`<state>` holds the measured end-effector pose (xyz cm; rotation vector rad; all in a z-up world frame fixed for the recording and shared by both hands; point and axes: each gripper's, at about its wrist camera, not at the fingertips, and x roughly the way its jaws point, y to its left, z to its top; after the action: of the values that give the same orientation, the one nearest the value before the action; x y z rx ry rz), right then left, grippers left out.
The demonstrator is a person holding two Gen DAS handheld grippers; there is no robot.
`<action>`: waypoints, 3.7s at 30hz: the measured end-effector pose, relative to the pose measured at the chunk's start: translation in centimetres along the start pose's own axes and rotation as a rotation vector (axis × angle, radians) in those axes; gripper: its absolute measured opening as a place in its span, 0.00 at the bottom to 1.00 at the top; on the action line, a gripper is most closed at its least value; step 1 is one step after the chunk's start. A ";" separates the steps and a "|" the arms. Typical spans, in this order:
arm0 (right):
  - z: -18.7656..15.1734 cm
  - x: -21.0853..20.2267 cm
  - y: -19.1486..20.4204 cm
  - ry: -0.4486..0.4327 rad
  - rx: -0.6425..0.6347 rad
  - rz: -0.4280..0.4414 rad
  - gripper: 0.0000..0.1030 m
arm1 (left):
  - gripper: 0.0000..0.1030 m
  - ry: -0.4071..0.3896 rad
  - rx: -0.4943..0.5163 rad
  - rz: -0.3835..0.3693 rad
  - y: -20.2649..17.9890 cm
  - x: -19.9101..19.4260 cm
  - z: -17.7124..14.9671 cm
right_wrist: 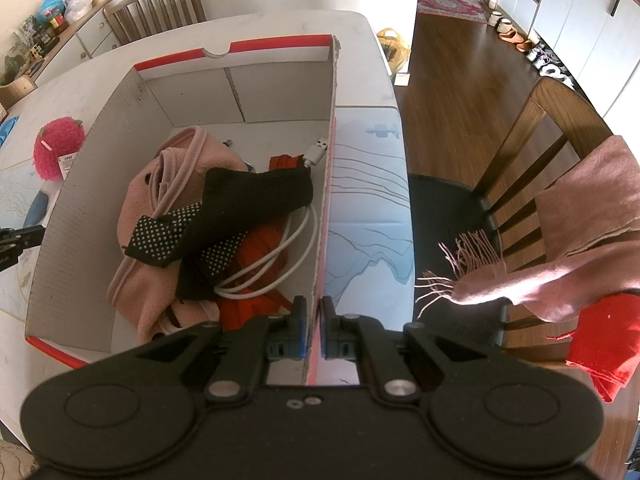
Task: Organize objects
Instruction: 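Grasp the brown bead bracelet with the left gripper and lift, then carry the brown bead bracelet into the white box with the left gripper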
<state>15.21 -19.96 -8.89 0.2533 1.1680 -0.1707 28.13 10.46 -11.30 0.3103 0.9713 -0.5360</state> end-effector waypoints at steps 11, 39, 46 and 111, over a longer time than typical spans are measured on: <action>0.0 -0.1 0.0 -0.001 0.002 0.002 0.05 | 0.25 0.041 0.091 -0.049 -1.9 1.5 -0.1; 0.0 0.0 0.0 -0.001 0.009 0.005 0.05 | 0.08 0.070 0.087 -0.016 -1.3 3.1 -0.1; -0.1 0.1 -0.1 -0.005 0.012 0.006 0.05 | 0.08 0.020 -0.039 -0.103 0.8 -0.6 0.9; 0.0 0.1 -0.6 -0.003 0.027 0.034 0.06 | 0.09 0.088 0.454 -0.228 -21.0 7.3 12.9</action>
<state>15.05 -20.55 -9.09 0.2967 1.1582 -0.1568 28.62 -15.21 -10.88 0.6375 0.9697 -0.9611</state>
